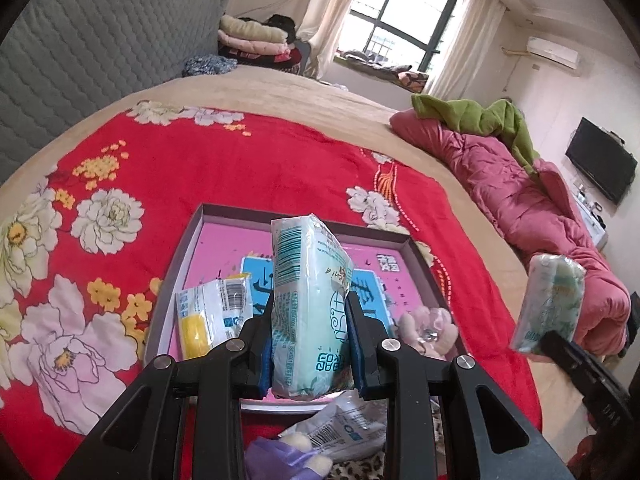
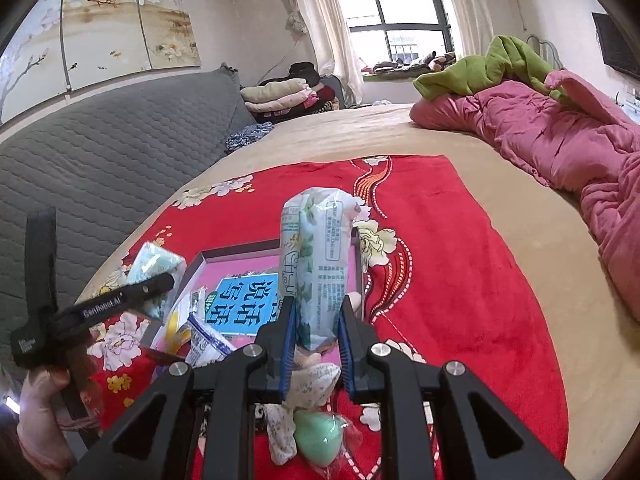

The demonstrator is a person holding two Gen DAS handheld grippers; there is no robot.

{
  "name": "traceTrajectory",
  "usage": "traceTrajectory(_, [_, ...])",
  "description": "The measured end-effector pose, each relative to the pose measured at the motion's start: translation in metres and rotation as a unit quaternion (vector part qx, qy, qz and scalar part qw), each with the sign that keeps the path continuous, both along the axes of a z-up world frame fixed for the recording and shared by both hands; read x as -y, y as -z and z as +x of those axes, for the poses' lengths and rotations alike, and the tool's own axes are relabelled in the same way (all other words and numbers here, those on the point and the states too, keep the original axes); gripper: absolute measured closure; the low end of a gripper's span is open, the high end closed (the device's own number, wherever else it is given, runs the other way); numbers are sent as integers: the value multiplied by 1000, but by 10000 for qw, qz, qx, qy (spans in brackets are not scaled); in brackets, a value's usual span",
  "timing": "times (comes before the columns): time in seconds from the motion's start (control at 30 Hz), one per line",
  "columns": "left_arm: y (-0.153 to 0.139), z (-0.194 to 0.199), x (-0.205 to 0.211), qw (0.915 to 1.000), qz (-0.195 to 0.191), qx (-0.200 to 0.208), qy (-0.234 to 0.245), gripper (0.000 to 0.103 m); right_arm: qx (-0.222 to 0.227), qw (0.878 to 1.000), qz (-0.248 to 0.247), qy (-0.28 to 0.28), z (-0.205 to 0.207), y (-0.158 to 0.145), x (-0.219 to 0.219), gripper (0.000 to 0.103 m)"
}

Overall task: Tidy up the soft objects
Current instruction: 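Carry the mint tissue pack with the left tool while the right tool carries its pack over the box, then lower the mint pack into the pink box with the left tool while the right tool releases its pack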

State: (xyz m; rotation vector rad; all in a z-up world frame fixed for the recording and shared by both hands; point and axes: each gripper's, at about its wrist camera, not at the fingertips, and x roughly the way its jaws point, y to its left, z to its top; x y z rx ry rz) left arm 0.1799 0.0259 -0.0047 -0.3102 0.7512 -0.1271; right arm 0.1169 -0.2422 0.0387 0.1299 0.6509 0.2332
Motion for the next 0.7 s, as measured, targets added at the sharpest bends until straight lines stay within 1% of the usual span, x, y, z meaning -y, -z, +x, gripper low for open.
traceTrajectory(0.07, [6,3,-1,10000,-56,-62,30,73,-12,10000,-25,23,3,0,-3,83])
traceTrajectory(0.2, [14,9,0,9999,-9,-54,84,73,4,10000,-89,19,9,0,-8,83])
traceTrajectory(0.33, [27,11,7,9995,154,-96,248,73,-14,9999,-153,70,12,1,-9,83])
traceTrajectory(0.53, [45,19,1,9992,8,-304,265,73,-41,9994,-317,102,15,4,-12,83])
traceTrajectory(0.7, [54,22,-5,9985,-228,-410,294,73,-86,9988,-455,166,19,8,-12,83])
